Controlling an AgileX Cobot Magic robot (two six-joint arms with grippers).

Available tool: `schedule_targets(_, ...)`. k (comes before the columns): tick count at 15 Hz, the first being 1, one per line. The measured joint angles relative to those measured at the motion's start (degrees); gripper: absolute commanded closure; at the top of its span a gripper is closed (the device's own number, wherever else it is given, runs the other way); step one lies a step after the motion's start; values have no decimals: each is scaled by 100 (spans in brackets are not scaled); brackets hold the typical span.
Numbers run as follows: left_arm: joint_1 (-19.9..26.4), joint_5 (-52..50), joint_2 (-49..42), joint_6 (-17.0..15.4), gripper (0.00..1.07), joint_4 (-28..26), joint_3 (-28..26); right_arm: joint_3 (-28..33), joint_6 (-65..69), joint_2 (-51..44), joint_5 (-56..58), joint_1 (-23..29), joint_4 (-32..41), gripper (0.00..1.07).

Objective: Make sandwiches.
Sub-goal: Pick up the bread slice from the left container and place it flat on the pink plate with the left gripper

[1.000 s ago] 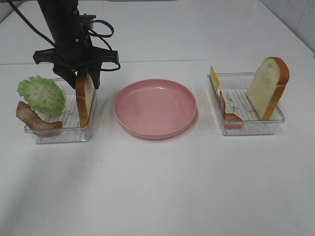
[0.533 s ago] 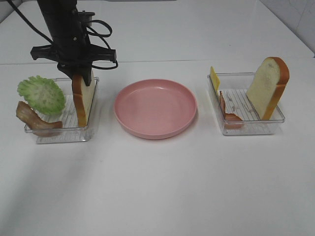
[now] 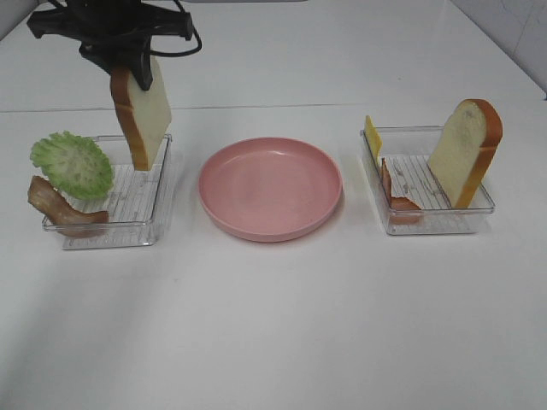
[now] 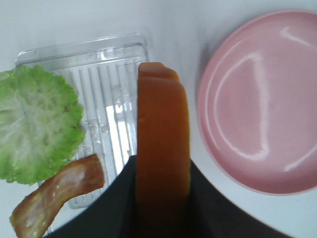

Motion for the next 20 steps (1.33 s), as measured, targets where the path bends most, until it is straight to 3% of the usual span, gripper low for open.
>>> schedule_targets(2, 0, 6, -46, 275, 107, -636, -264, 0, 0, 0, 0, 0, 0, 25)
schedule_targets(4, 0, -264, -46, 607, 107, -1536, -304, 0, 0, 0, 0, 0, 0, 25)
schedule_targets(7, 0, -768, 132, 1049, 107, -2452, -338, 0, 0, 0, 0, 0, 0, 25)
schedule_targets(10, 0, -808, 533, 1157, 107, -2790, -338, 0, 0, 0, 0, 0, 0, 25)
schedule_targets(17, 0, -1467, 1593, 1215, 107, -4475, -338, 0, 0, 0, 0, 0, 0, 25)
schedule_targets(20, 0, -1432, 1828, 1043, 107, -4595, -338, 0, 0, 0, 0, 0, 0, 25)
